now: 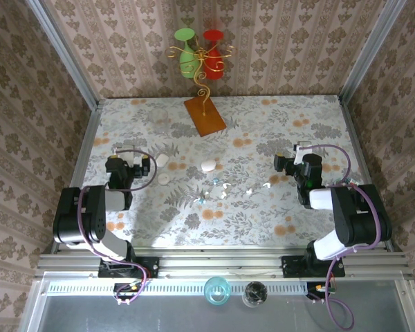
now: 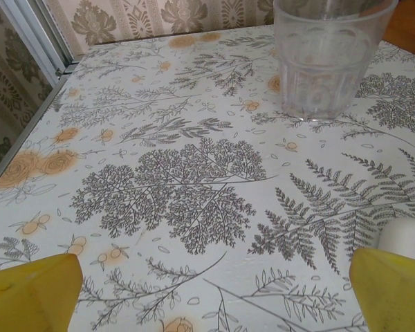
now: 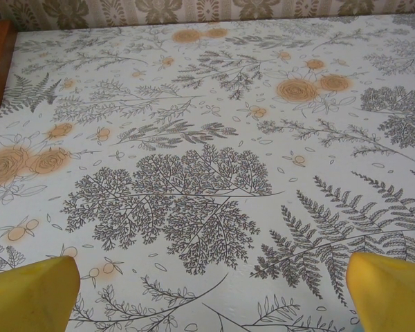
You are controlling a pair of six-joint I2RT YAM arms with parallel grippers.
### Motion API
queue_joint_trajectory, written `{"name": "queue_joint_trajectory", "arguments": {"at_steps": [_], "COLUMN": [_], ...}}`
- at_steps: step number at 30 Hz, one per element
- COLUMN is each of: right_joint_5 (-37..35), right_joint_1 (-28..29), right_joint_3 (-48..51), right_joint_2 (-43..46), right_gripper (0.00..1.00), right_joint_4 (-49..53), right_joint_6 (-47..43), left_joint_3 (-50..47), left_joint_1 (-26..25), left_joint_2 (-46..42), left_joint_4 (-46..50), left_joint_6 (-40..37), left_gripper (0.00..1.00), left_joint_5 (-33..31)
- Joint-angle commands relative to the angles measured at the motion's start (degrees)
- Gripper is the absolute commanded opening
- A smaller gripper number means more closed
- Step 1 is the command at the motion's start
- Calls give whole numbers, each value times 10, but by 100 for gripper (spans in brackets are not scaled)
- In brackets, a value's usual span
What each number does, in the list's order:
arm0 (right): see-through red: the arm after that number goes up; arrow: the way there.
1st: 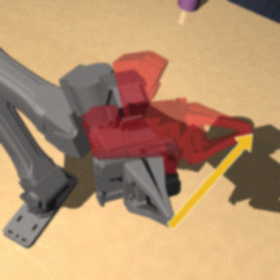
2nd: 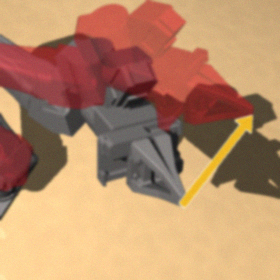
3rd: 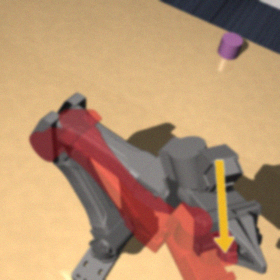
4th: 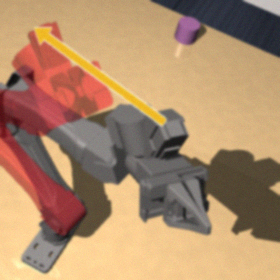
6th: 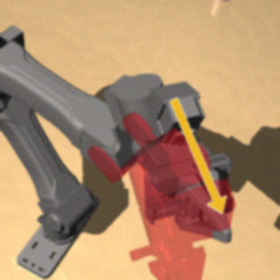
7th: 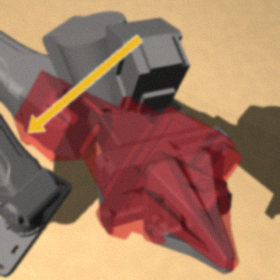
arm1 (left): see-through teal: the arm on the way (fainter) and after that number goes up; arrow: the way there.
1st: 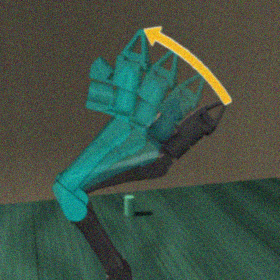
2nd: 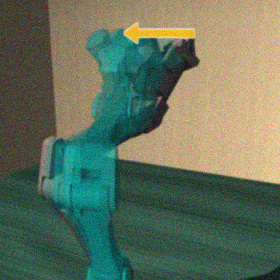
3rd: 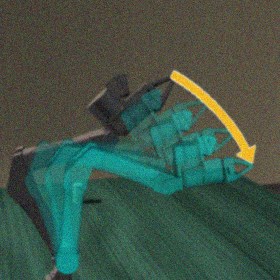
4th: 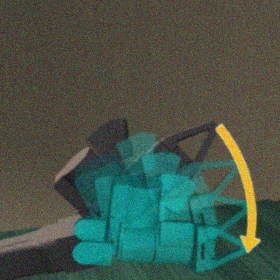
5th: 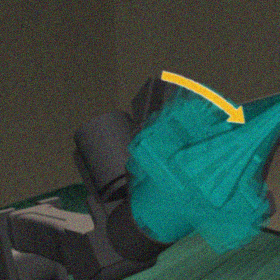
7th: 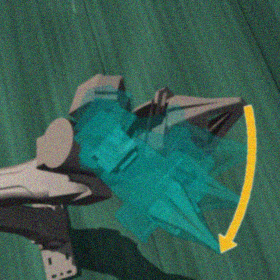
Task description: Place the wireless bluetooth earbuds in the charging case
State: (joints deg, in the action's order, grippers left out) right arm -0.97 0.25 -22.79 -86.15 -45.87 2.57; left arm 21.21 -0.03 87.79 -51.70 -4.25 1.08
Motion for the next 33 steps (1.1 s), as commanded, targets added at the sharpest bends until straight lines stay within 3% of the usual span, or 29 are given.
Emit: {"name": "queue_joint_trajectory", "arguments": {"at_steps": [1,8,12,14,17,21,27,33], "right_joint_5": [5,4,-1,32,112,173,242,238], "right_joint_1": [-2,38,70,88,113,155,197,206], "right_joint_3": [-16,-64,-105,-118,-133,-149,-143,-144], "right_joint_2": [59,180,222,235,240,224,198,179], "right_gripper": [100,100,100,100,100,100,100,99], "right_joint_4": [59,219,327,362,404,438,429,475], "right_joint_6": [-7,-22,25,49,96,160,256,347], "left_joint_3": [-12,8,28,39,53,94,199,322], "left_joint_1": [-7,-43,-83,-98,-117,-173,-217,-225], "left_joint_2": [-50,-159,-201,-211,-213,-199,-126,-26], "left_joint_4": [-2,114,178,194,213,288,412,544], "left_joint_6": [3,-26,-60,-66,-90,-184,-234,-248], "left_gripper": [100,100,100,100,100,100,100,100], "left_joint_5": [-10,-23,-22,-9,64,133,212,281]}}
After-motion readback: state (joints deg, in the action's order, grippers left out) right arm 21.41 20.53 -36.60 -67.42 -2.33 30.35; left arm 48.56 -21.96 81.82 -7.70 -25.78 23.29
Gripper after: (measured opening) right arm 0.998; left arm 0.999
